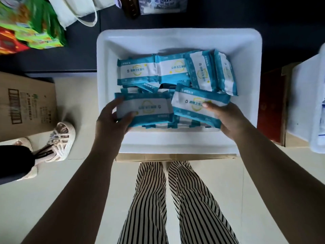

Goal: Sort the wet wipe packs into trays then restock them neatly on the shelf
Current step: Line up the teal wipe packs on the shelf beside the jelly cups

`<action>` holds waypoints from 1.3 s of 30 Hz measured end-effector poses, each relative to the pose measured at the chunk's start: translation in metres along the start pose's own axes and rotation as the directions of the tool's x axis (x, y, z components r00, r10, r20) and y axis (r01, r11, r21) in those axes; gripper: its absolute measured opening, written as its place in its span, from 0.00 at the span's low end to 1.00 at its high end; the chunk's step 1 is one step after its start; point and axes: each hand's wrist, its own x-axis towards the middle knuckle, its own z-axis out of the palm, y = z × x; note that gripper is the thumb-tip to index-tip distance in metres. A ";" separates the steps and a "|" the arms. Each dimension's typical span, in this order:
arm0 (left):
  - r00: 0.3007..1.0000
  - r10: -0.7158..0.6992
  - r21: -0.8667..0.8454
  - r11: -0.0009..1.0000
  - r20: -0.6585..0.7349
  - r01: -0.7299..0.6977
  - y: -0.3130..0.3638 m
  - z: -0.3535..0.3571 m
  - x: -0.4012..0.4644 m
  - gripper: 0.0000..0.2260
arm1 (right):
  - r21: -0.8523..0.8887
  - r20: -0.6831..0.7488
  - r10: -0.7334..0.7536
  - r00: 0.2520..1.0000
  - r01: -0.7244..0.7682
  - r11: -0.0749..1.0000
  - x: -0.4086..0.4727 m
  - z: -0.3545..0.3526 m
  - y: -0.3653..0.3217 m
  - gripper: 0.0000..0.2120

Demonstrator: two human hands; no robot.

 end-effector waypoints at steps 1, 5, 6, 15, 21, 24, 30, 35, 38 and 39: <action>0.999 -0.017 -0.004 1.000 0.049 0.018 -0.001 0.006 0.008 0.23 | 0.023 -0.020 0.015 1.000 -0.014 1.000 0.002 -0.003 0.001 0.16; 0.952 -0.242 0.119 0.968 0.188 0.222 -0.026 0.023 0.037 0.28 | -0.030 -0.174 0.062 0.983 -0.068 0.997 0.010 -0.015 0.016 0.22; 0.932 -0.312 0.180 0.943 0.186 0.280 -0.032 0.025 0.043 0.27 | -0.046 -0.198 0.072 0.977 -0.082 0.996 0.011 -0.017 0.020 0.21; 0.974 -0.226 0.254 0.942 -0.003 0.219 -0.033 0.042 0.050 0.11 | 0.049 -0.214 0.025 0.977 -0.015 0.999 0.004 -0.027 0.035 0.12; 0.878 -0.445 0.256 0.882 0.175 0.396 -0.045 0.043 0.016 0.08 | 0.156 -0.121 0.042 0.992 -0.022 0.987 -0.010 -0.027 0.033 0.10; 0.837 -0.507 0.622 0.728 0.206 0.288 -0.035 0.054 0.014 0.19 | 0.181 -0.127 0.065 0.990 -0.042 0.983 -0.013 -0.029 0.036 0.12; 0.956 -0.091 0.893 0.390 0.278 -0.223 -0.017 0.057 0.055 0.20 | 0.184 -0.203 0.109 0.973 -0.071 0.980 -0.012 -0.040 0.045 0.06; 0.975 0.065 0.912 0.344 0.211 -0.221 -0.039 0.080 0.077 0.38 | 0.237 -0.224 0.129 0.966 -0.075 0.969 -0.012 -0.047 0.049 0.04; 0.991 -0.037 0.939 0.326 0.125 -0.106 -0.051 0.090 0.079 0.45 | 0.199 -0.228 0.117 0.967 -0.071 0.977 -0.012 -0.050 0.049 0.04; 0.993 -0.073 0.930 0.362 0.090 -0.058 -0.057 0.092 0.080 0.46 | 0.186 -0.228 0.109 0.967 -0.067 0.980 -0.014 -0.052 0.049 0.04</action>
